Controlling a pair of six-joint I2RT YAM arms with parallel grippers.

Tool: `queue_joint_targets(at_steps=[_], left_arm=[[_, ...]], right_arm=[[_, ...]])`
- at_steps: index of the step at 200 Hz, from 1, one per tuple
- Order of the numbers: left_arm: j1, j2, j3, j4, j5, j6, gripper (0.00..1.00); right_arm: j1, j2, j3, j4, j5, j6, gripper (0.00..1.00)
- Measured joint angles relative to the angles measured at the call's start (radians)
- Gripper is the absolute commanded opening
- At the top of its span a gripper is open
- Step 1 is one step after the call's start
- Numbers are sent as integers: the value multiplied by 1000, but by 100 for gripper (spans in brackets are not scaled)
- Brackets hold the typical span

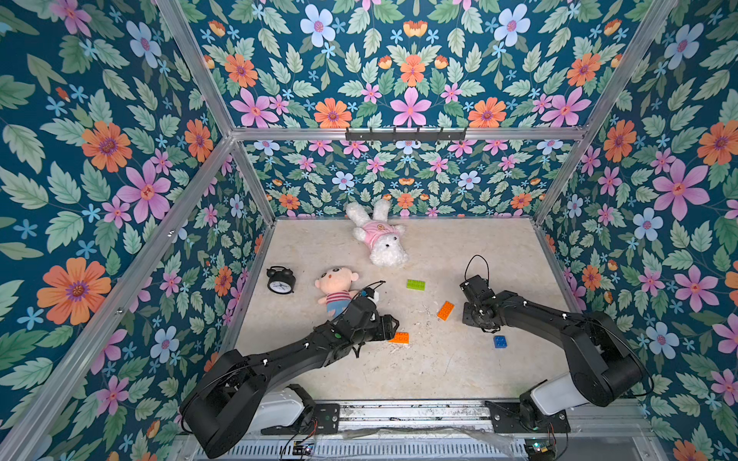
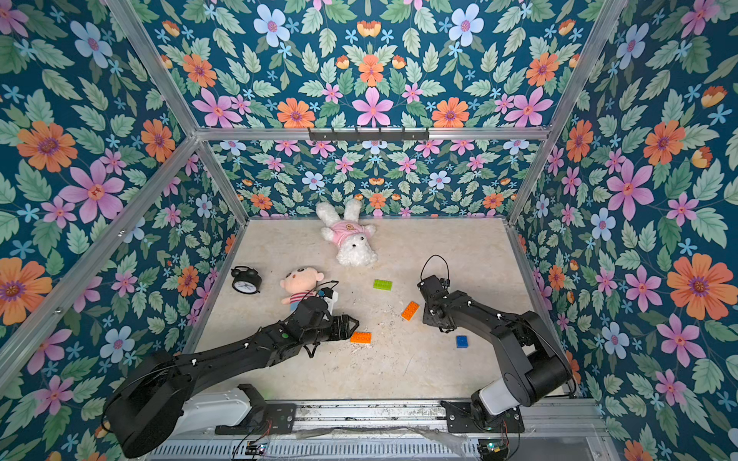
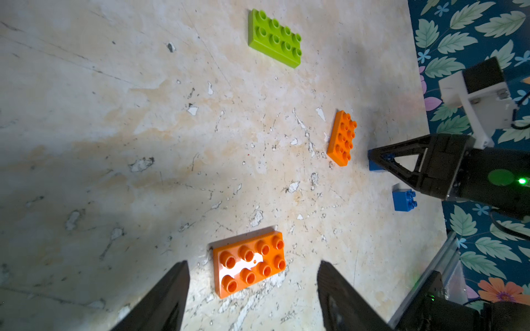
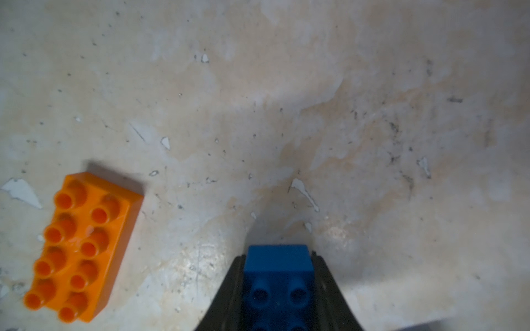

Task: Assemble the number 5 with lego
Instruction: Pick up the lego brick from the center of the board, then assemble the lego brick with the lego brick.

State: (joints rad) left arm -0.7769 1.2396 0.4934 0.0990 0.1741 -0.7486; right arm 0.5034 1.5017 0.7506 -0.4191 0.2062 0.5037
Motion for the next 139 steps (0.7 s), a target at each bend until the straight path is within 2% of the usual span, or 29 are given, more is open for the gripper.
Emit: queue_joint_targets(at_steps=[32, 74, 109, 139], left_arm=[[0, -13, -5, 0, -34, -3, 76], [0, -81, -62, 3, -108, -33, 77], [0, -155, -104, -7, -183, -38, 78], [1, -195, -126, -25, -227, -43, 79]], right_arm=[[84, -73, 24, -38, -6, 38, 26], [303, -102, 80, -64, -15, 201, 26], [464, 3, 186, -56, -23, 343, 26], [516, 125, 298, -58, -26, 406, 26]])
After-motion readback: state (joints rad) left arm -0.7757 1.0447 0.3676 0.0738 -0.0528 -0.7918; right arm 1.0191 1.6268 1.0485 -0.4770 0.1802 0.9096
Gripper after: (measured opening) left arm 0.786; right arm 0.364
